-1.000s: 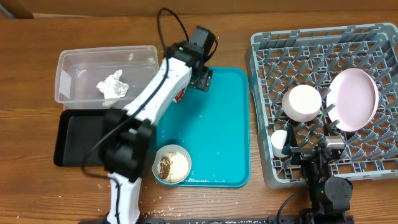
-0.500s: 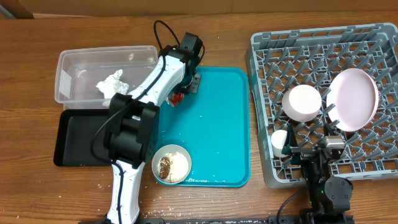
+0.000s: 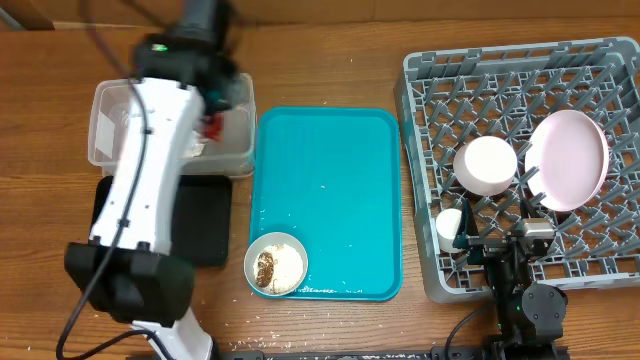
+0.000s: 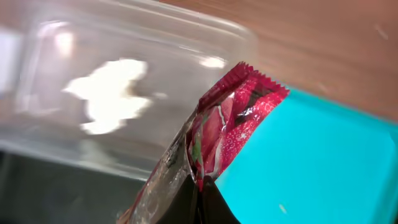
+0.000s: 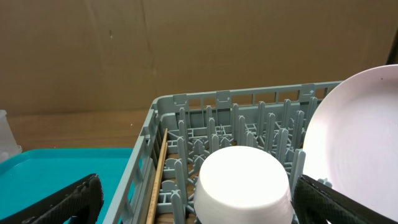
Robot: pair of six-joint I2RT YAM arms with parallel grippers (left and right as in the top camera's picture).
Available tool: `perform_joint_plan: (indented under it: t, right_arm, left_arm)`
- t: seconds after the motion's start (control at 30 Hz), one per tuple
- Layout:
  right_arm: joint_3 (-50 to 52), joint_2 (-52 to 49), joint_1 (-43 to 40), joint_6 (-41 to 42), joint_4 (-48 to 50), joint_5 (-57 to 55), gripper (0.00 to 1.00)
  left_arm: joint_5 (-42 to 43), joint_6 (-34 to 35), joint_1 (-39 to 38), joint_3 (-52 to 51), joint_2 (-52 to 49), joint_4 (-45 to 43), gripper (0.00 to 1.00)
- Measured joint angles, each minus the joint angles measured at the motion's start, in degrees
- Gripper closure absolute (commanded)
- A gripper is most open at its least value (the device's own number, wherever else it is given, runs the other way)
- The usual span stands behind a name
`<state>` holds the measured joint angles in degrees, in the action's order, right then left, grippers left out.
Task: Sort waste into correct bins and load items into the dishwasher
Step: 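Drop the red wrapper into the clear plastic bin, then grasp the rice bowl with the left gripper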
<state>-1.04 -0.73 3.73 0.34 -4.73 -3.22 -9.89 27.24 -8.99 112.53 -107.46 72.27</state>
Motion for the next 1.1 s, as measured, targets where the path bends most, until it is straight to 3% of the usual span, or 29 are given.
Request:
perform_joint_plan:
  t: [0.07, 0.1, 0.13, 0.27, 0.47, 0.53, 0.6, 0.73, 0.9, 1.1]
  right_arm:
    - [0.00, 0.00, 0.02, 0.02, 0.00, 0.00, 0.00]
    - [0.00, 0.00, 0.02, 0.02, 0.00, 0.00, 0.00]
    - [0.00, 0.00, 0.00, 0.02, 0.09, -0.02, 0.00]
    - [0.00, 0.00, 0.02, -0.02, 0.02, -0.02, 0.00]
    - [-0.02, 0.00, 0.02, 0.02, 0.04, 0.00, 0.00]
    - [0.00, 0.00, 0.02, 0.00, 0.09, 0.00, 0.00]
    - [0.00, 0.00, 0.02, 0.00, 0.02, 0.00, 0.00]
    - [-0.02, 0.00, 0.02, 0.00, 0.04, -0.02, 0.00]
    - [0.00, 0.00, 0.02, 0.00, 0.09, 0.00, 0.00]
    - [0.00, 0.00, 0.00, 0.00, 0.04, 0.00, 0.00]
  left_arm:
    - [-1.49, 1.62, 3.30, -0.98, -1.64, -0.83, 0.44]
    - [-1.75, 2.12, 4.22, -1.73, -3.30, -1.27, 0.22]
    - [-1.77, 2.43, 4.55, -2.29, -4.74, -1.57, 0.20]
    - [-0.55, 2.29, 4.48, -2.99, -8.26, -0.72, 0.23]
    - [2.49, 1.97, 2.95, 0.26, -2.69, 7.50, 0.25]
    - [3.48, 1.75, -0.39, 1.11, 3.08, 12.35, 0.28]
    - [3.67, 2.27, -4.00, 1.60, 6.49, 16.09, 0.40]
    - [4.15, 6.10, -14.14, 0.09, 10.91, 23.08, 0.45]
    - [4.26, 14.97, -27.32, -17.03, 9.90, 17.57, 0.40]
    - [8.35, 19.41, -33.70, -37.70, 9.53, -0.22, 0.52]
